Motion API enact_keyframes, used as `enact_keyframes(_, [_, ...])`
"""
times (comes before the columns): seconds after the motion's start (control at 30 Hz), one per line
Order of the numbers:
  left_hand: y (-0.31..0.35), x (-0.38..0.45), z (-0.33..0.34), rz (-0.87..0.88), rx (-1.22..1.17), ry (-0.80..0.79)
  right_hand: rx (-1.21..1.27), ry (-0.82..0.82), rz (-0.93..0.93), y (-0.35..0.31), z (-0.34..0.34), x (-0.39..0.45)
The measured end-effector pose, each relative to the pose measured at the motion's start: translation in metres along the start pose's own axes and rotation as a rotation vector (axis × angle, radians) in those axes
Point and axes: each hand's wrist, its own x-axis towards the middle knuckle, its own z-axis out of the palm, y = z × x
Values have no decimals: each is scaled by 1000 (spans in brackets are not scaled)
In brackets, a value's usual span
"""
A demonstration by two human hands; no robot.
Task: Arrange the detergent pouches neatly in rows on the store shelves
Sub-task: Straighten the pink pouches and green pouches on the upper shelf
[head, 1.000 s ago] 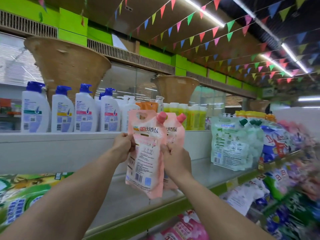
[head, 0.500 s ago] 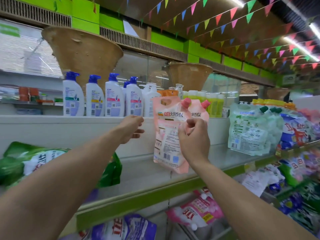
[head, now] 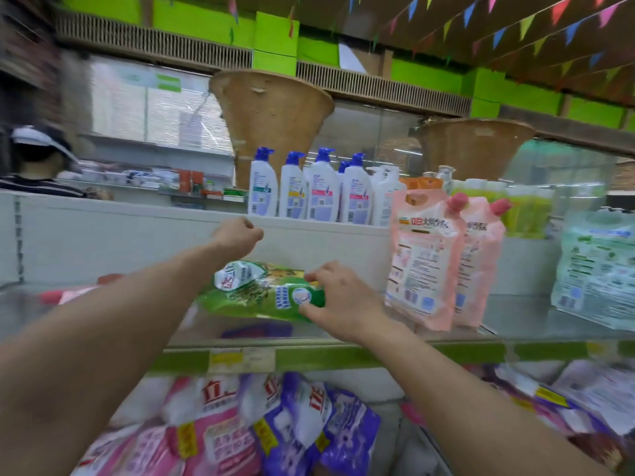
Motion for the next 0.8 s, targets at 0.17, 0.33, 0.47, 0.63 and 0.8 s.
enact_keyframes(0.17, [-46, 2, -39, -153, 345, -18, -74, -11, -84, -39, 19, 7])
enact_keyframes(0.33, [-89, 14, -57, -309, 84, -232, -151, -25, -96, -68, 41, 23])
enact_keyframes(0.47, [-101, 25, -57, -341, -114, -403, -184, -47, -53, -80, 58, 32])
enact_keyframes(0.63, [-87, 35, -54, -285, -265, -569, -303, 27, -38, -88, 72, 33])
enact_keyframes(0.8, [-46, 49, -57, -203, -607, -549, -395, 332, 2, -88, 75, 36])
